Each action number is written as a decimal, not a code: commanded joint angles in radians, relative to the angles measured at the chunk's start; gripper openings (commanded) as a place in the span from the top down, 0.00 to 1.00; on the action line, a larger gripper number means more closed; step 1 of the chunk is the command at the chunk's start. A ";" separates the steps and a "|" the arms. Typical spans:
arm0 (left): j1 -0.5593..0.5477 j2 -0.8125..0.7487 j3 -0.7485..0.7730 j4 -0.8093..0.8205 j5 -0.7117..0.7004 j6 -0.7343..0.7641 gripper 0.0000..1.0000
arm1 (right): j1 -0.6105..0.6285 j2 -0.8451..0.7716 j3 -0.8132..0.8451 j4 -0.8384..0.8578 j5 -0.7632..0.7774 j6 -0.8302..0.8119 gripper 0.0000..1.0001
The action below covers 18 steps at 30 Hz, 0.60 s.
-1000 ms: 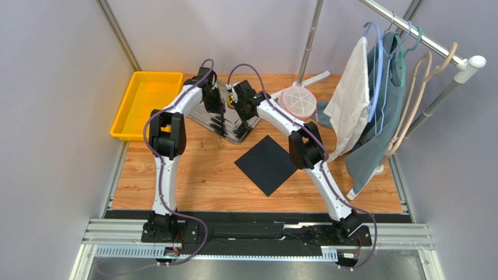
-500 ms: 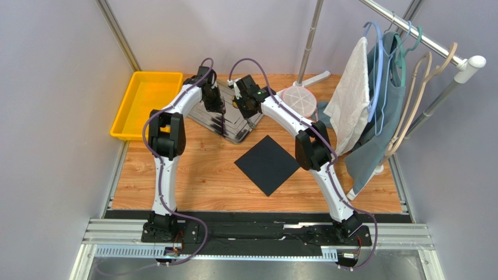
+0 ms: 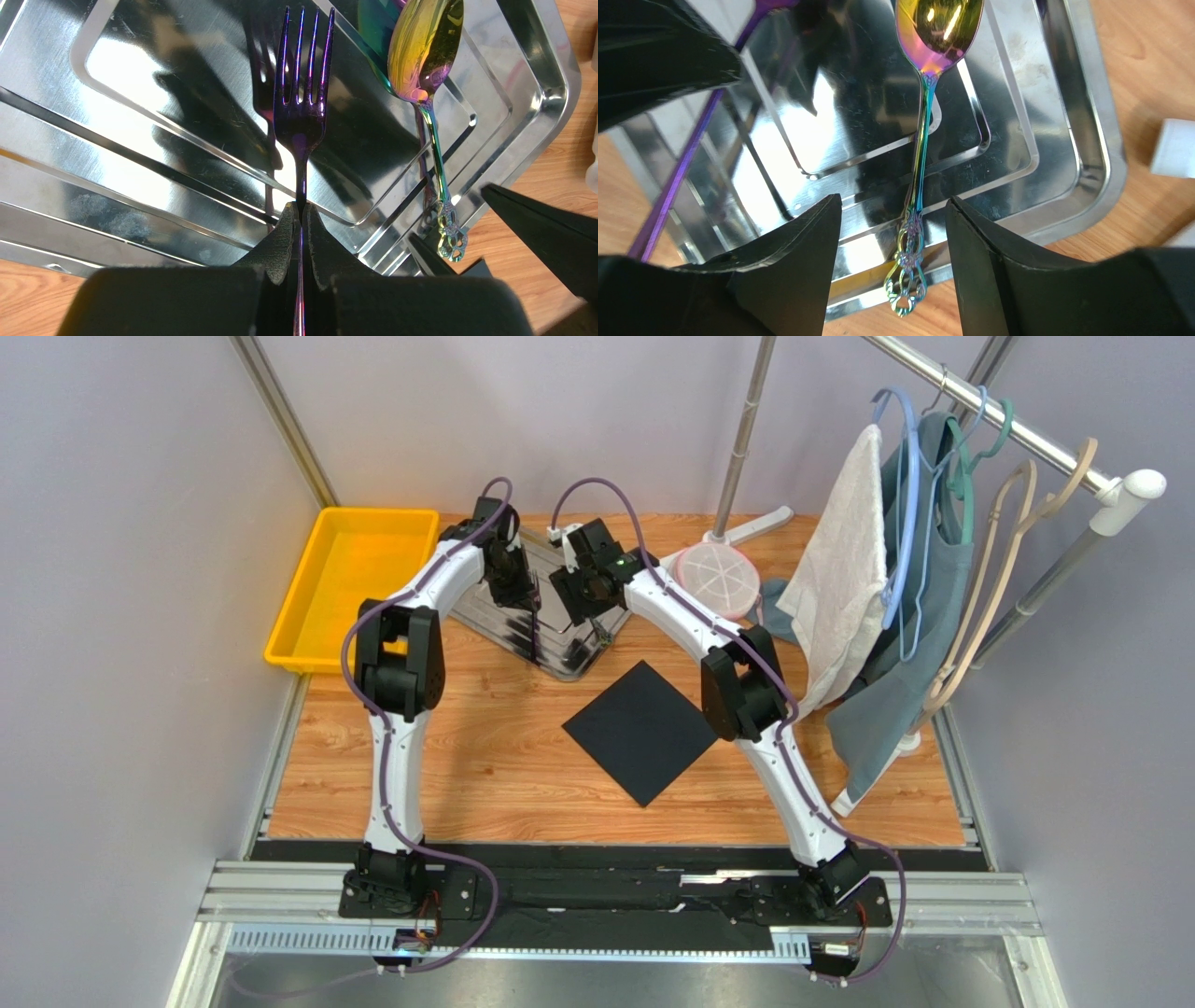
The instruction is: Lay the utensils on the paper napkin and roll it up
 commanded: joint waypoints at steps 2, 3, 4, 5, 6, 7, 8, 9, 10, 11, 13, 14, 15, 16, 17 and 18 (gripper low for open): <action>0.005 -0.071 0.004 0.013 0.024 -0.010 1.00 | -0.004 0.053 0.044 0.050 0.012 -0.005 0.43; 0.005 -0.071 0.004 0.011 0.024 -0.007 1.00 | -0.002 0.062 0.045 0.056 0.012 -0.007 0.44; 0.005 -0.071 0.004 0.013 0.024 -0.005 1.00 | -0.004 0.067 0.045 0.056 0.018 -0.008 0.47; 0.005 -0.069 0.004 0.013 0.024 -0.004 1.00 | -0.004 0.071 0.047 0.058 0.021 -0.010 0.48; 0.005 -0.069 0.006 0.011 0.025 -0.001 1.00 | -0.005 0.079 0.045 0.056 0.024 -0.014 0.50; 0.005 -0.069 0.006 0.013 0.025 0.001 1.00 | -0.005 0.082 0.047 0.056 0.033 -0.016 0.58; 0.005 -0.072 0.004 0.013 0.024 0.001 1.00 | -0.005 0.085 0.045 0.058 0.035 -0.016 0.62; 0.005 -0.074 0.004 0.013 0.025 0.001 1.00 | -0.005 0.088 0.047 0.056 0.038 -0.018 0.66; 0.005 -0.072 0.006 0.011 0.025 -0.001 1.00 | -0.005 0.085 0.045 0.056 0.041 -0.024 0.77; 0.005 -0.078 0.007 0.014 0.027 0.003 1.00 | -0.005 0.078 0.044 0.055 0.042 -0.025 0.82; 0.005 -0.085 0.007 0.020 0.030 0.004 1.00 | -0.005 0.064 0.044 0.053 0.061 -0.030 1.00; 0.005 -0.094 0.007 0.022 0.033 0.004 1.00 | -0.005 0.038 0.036 0.055 0.068 -0.030 1.00; 0.005 -0.098 0.007 0.022 0.036 0.006 1.00 | -0.005 0.021 0.032 0.063 0.076 -0.030 1.00; 0.005 -0.104 0.007 0.027 0.039 0.006 1.00 | -0.005 0.000 0.021 0.067 0.090 -0.027 1.00; 0.005 -0.123 0.004 0.027 0.041 0.009 1.00 | -0.005 -0.052 0.009 0.075 0.095 -0.018 1.00; 0.005 -0.134 -0.003 0.031 0.041 0.010 1.00 | -0.007 -0.082 -0.025 0.090 0.095 -0.012 1.00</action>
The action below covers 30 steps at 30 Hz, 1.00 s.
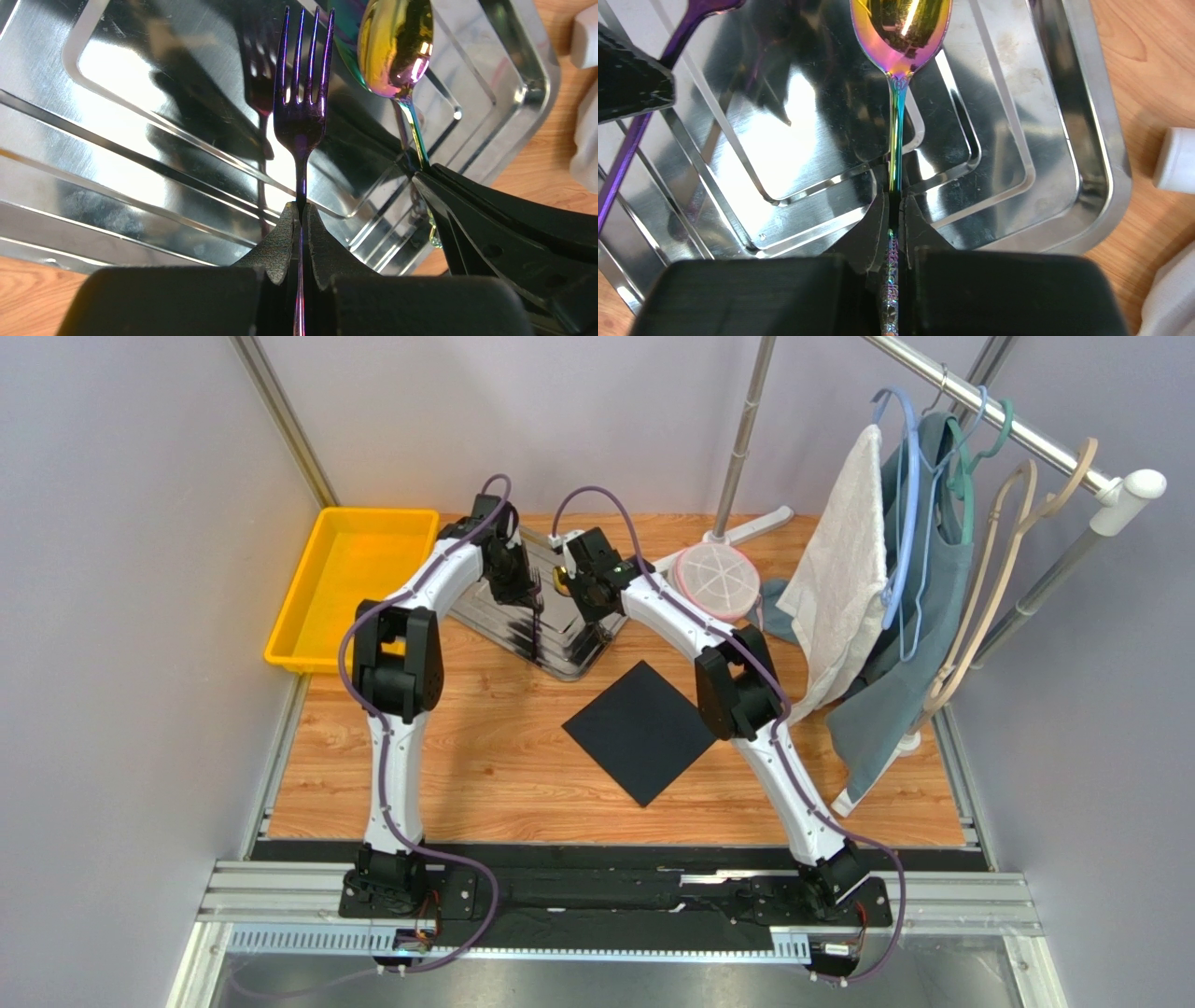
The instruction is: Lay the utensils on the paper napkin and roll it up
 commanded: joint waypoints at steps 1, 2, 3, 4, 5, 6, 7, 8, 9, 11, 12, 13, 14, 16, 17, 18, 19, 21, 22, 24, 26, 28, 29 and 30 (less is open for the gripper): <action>0.005 -0.137 -0.011 0.038 0.024 0.010 1.00 | -0.003 -0.173 -0.050 0.051 0.044 0.012 1.00; 0.005 -0.167 -0.031 0.045 0.024 0.016 1.00 | -0.005 -0.236 -0.067 0.054 0.041 0.032 1.00; 0.005 -0.183 -0.042 0.058 0.024 0.019 1.00 | -0.007 -0.268 -0.110 0.056 0.034 0.036 1.00; 0.005 -0.201 -0.056 0.062 0.027 0.022 1.00 | -0.010 -0.302 -0.133 0.057 0.021 0.067 1.00; 0.003 -0.238 -0.083 0.070 0.028 0.024 1.00 | -0.013 -0.366 -0.165 0.057 0.017 0.099 1.00; 0.002 -0.256 -0.100 0.081 0.032 0.024 1.00 | -0.019 -0.397 -0.226 0.054 0.015 0.113 1.00; 0.000 -0.278 -0.120 0.085 0.039 0.025 1.00 | -0.020 -0.432 -0.271 0.054 0.017 0.125 1.00; -0.003 -0.317 -0.161 0.090 0.048 0.028 1.00 | -0.023 -0.501 -0.314 0.054 0.012 0.154 1.00; -0.010 -0.341 -0.184 0.102 0.053 0.031 1.00 | -0.031 -0.537 -0.414 0.054 -0.002 0.167 1.00; -0.021 -0.408 -0.253 0.108 0.055 0.042 1.00 | -0.039 -0.639 -0.507 0.056 -0.006 0.188 1.00; -0.030 -0.431 -0.275 0.117 0.056 0.041 1.00 | -0.046 -0.675 -0.559 0.053 -0.014 0.200 1.00; -0.037 -0.454 -0.298 0.124 0.061 0.041 1.00 | -0.049 -0.712 -0.649 0.050 -0.019 0.205 1.00; -0.046 -0.494 -0.345 0.125 0.058 0.034 1.00 | -0.053 -0.786 -0.703 0.050 -0.022 0.211 1.00; -0.084 -0.558 -0.408 0.160 0.055 0.022 1.00 | -0.056 -0.900 -0.844 0.051 -0.031 0.237 1.00; -0.102 -0.577 -0.466 0.171 0.048 0.019 1.00 | -0.053 -0.939 -0.892 0.054 -0.035 0.253 1.00; -0.145 -0.594 -0.497 0.199 0.042 0.016 1.00 | -0.056 -0.979 -0.938 0.060 -0.034 0.269 1.00; -0.167 -0.608 -0.522 0.211 0.032 0.011 1.00 | -0.054 -1.058 -0.995 0.071 -0.029 0.312 1.00; -0.243 -0.638 -0.598 0.255 -0.002 -0.005 1.00 | -0.054 -1.144 -1.165 0.148 -0.017 0.346 1.00; -0.268 -0.646 -0.621 0.272 -0.011 -0.019 1.00 | -0.054 -1.236 -1.226 0.195 -0.008 0.358 1.00; -0.335 -0.645 -0.674 0.309 -0.047 -0.042 1.00 | -0.054 -1.278 -1.316 0.240 0.032 0.375 1.00; -0.374 -0.623 -0.689 0.331 -0.071 -0.071 1.00 | -0.057 -1.290 -1.329 0.225 0.040 0.375 1.00; -0.437 -0.594 -0.688 0.352 -0.114 -0.087 1.00 | -0.057 -1.296 -1.343 0.225 0.029 0.377 1.00; -0.454 -0.582 -0.685 0.358 -0.146 -0.097 1.00 | -0.059 -1.298 -1.348 0.223 0.023 0.388 1.00; -0.480 -0.566 -0.679 0.358 -0.157 -0.111 1.00 | -0.057 -1.298 -1.354 0.222 0.023 0.394 1.00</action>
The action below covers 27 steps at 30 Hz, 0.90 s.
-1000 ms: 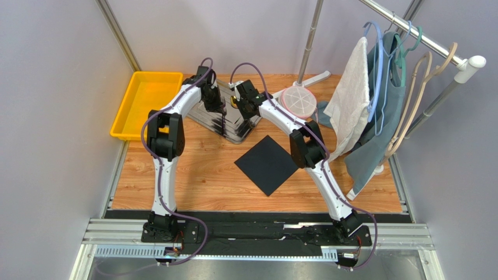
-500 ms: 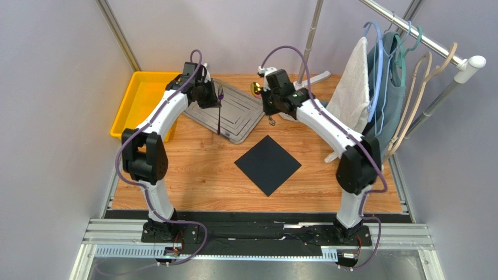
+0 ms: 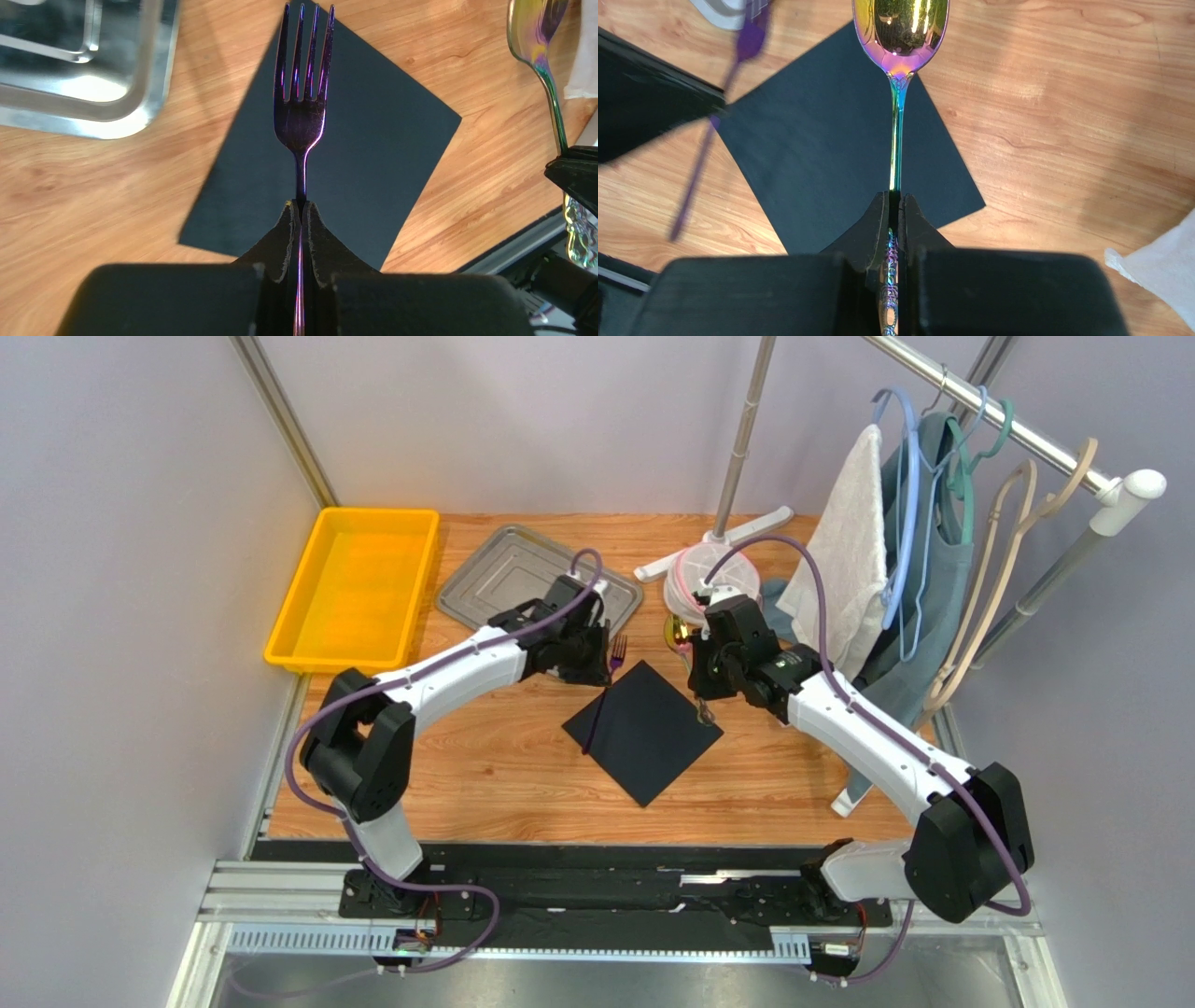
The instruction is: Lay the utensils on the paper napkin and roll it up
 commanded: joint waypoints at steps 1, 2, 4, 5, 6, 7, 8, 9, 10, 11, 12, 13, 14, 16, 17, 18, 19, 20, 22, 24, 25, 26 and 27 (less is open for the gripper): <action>-0.071 0.058 0.027 0.098 -0.108 -0.096 1.00 | -0.001 -0.030 -0.015 0.094 0.024 0.058 1.00; -0.077 0.077 0.043 0.096 -0.113 -0.113 1.00 | 0.000 -0.029 -0.016 0.076 0.036 0.068 1.00; -0.087 0.129 0.063 0.089 -0.117 -0.153 1.00 | 0.000 -0.015 -0.022 0.059 0.049 0.118 1.00; -0.090 0.144 0.084 0.078 -0.126 -0.161 1.00 | -0.001 -0.004 -0.022 0.037 0.039 0.137 1.00; -0.094 0.155 0.092 0.073 -0.132 -0.167 1.00 | 0.000 0.005 -0.022 0.032 0.024 0.176 1.00; -0.097 0.168 0.098 0.073 -0.136 -0.174 1.00 | 0.000 0.025 -0.016 0.029 0.021 0.190 1.00; -0.102 0.169 0.101 0.079 -0.139 -0.178 1.00 | 0.000 0.037 -0.012 0.028 0.013 0.203 1.00; -0.104 0.169 0.098 0.092 -0.139 -0.181 1.00 | 0.000 0.051 -0.006 0.031 -0.007 0.206 1.00; -0.104 0.169 0.096 0.102 -0.139 -0.193 1.00 | -0.001 0.072 -0.002 0.038 -0.016 0.204 1.00; -0.105 0.171 0.098 0.118 -0.139 -0.200 1.00 | 0.000 0.080 -0.005 0.069 -0.028 0.198 1.00; -0.107 0.174 0.102 0.116 -0.139 -0.213 1.00 | -0.001 0.086 -0.012 0.083 -0.031 0.186 1.00; -0.107 0.184 0.109 0.118 -0.143 -0.233 1.00 | 0.000 0.094 -0.018 0.097 -0.025 0.163 1.00; -0.108 0.191 0.121 0.118 -0.160 -0.240 1.00 | 0.000 0.094 -0.039 0.127 -0.013 0.154 1.00; -0.113 0.210 0.132 0.118 -0.156 -0.262 1.00 | 0.002 0.082 -0.064 0.161 -0.005 0.114 1.00; -0.114 0.220 0.144 0.112 -0.151 -0.270 1.00 | 0.002 0.079 -0.087 0.187 -0.002 0.105 1.00; -0.114 0.229 0.153 0.106 -0.149 -0.277 1.00 | 0.002 0.077 -0.093 0.192 0.019 0.100 1.00; -0.116 0.249 0.167 0.106 -0.148 -0.292 1.00 | 0.002 0.082 -0.101 0.195 0.028 0.098 1.00; -0.120 0.258 0.173 0.102 -0.146 -0.296 1.00 | 0.002 0.085 -0.107 0.210 0.041 0.103 1.00; -0.127 0.280 0.184 0.109 -0.152 -0.305 1.00 | 0.002 0.089 -0.137 0.250 0.068 0.111 1.00; -0.131 0.295 0.193 0.124 -0.156 -0.314 1.00 | 0.004 0.101 -0.140 0.295 0.091 0.102 1.00; -0.133 0.313 0.211 0.122 -0.152 -0.320 1.00 | 0.004 0.114 -0.140 0.304 0.088 0.098 1.00; -0.134 0.319 0.221 0.110 -0.159 -0.325 1.00 | 0.004 0.121 -0.139 0.316 0.084 0.095 1.00; -0.136 0.323 0.228 0.107 -0.163 -0.326 1.00 | 0.004 0.126 -0.139 0.324 0.078 0.092 1.00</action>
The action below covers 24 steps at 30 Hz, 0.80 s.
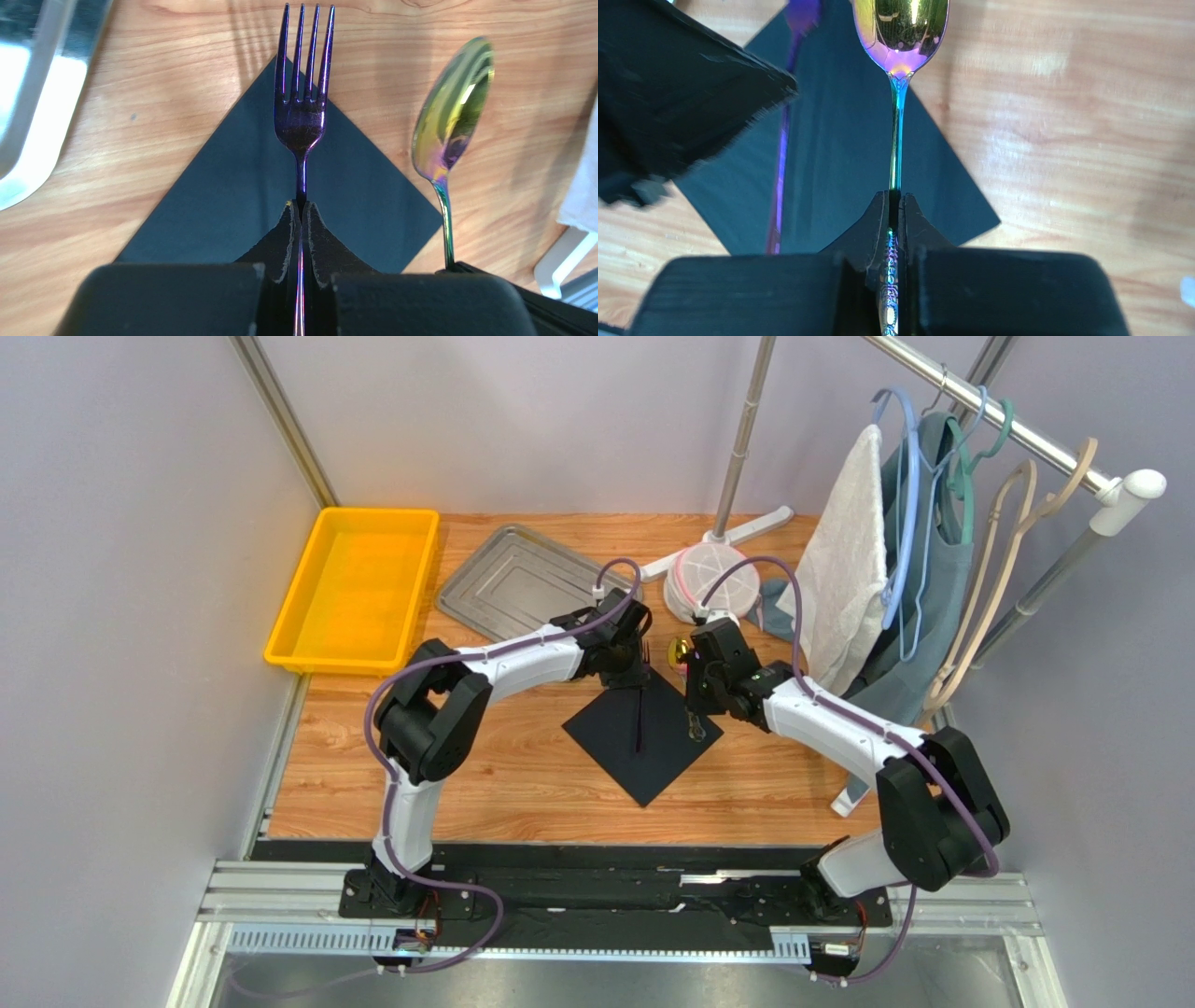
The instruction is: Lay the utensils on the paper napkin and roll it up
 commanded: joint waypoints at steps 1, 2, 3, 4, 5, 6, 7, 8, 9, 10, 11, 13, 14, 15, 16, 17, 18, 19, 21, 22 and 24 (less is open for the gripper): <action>-0.015 0.022 0.067 0.009 -0.024 -0.041 1.00 | 0.004 0.023 0.002 0.140 0.035 -0.019 1.00; -0.015 0.021 0.068 0.009 -0.037 -0.039 1.00 | 0.005 0.026 0.002 0.150 0.033 -0.018 1.00; -0.015 0.021 0.065 0.007 -0.040 -0.038 1.00 | 0.005 0.031 -0.001 0.159 0.027 -0.016 1.00; -0.015 0.022 0.065 0.006 -0.041 -0.038 1.00 | 0.005 0.038 -0.003 0.163 0.026 -0.010 1.00; -0.015 0.021 0.065 0.001 -0.047 -0.038 1.00 | 0.007 0.045 -0.003 0.177 0.021 -0.007 1.00; -0.015 0.022 0.064 0.001 -0.047 -0.035 1.00 | 0.008 0.048 -0.006 0.183 0.014 0.000 1.00; -0.015 0.028 0.059 0.003 -0.046 -0.036 1.00 | 0.010 0.057 -0.006 0.196 0.010 -0.001 1.00; -0.015 0.030 0.058 0.003 -0.043 -0.039 1.00 | 0.013 0.060 -0.006 0.200 0.012 0.000 1.00; -0.015 0.038 0.058 0.003 -0.041 -0.041 1.00 | 0.014 0.066 -0.006 0.203 0.013 0.004 1.00; -0.015 0.042 0.061 0.004 -0.040 -0.041 1.00 | 0.016 0.071 -0.007 0.209 0.012 0.005 1.00; -0.015 0.047 0.062 0.000 -0.041 -0.041 1.00 | 0.017 0.072 -0.007 0.211 0.012 0.005 1.00; -0.015 0.055 0.065 -0.009 -0.050 -0.038 1.00 | 0.019 0.077 -0.009 0.212 0.015 0.008 1.00; -0.015 0.058 0.065 -0.012 -0.052 -0.038 1.00 | 0.022 0.077 -0.009 0.213 0.015 0.010 1.00; -0.015 0.056 0.065 -0.014 -0.054 -0.035 1.00 | 0.022 0.078 -0.009 0.213 0.016 0.011 1.00; -0.015 0.055 0.059 -0.014 -0.055 -0.035 1.00 | 0.023 0.080 -0.009 0.216 0.015 0.011 1.00; -0.015 0.053 0.056 -0.014 -0.057 -0.033 1.00 | 0.026 0.081 -0.009 0.214 0.016 0.013 1.00; -0.015 0.045 0.053 -0.014 -0.057 -0.032 1.00 | 0.027 0.081 -0.010 0.217 0.018 0.016 1.00; -0.015 0.044 0.047 -0.005 -0.057 -0.029 1.00 | 0.030 0.084 -0.010 0.219 0.017 0.017 1.00; -0.015 0.047 0.047 -0.005 -0.058 -0.026 1.00 | 0.037 0.092 -0.015 0.225 0.017 0.027 1.00; -0.015 0.050 0.047 -0.008 -0.063 -0.026 1.00 | 0.040 0.097 -0.017 0.229 0.017 0.030 1.00; -0.015 0.056 0.044 -0.009 -0.063 -0.029 1.00 | 0.054 0.109 -0.017 0.235 0.027 0.031 1.00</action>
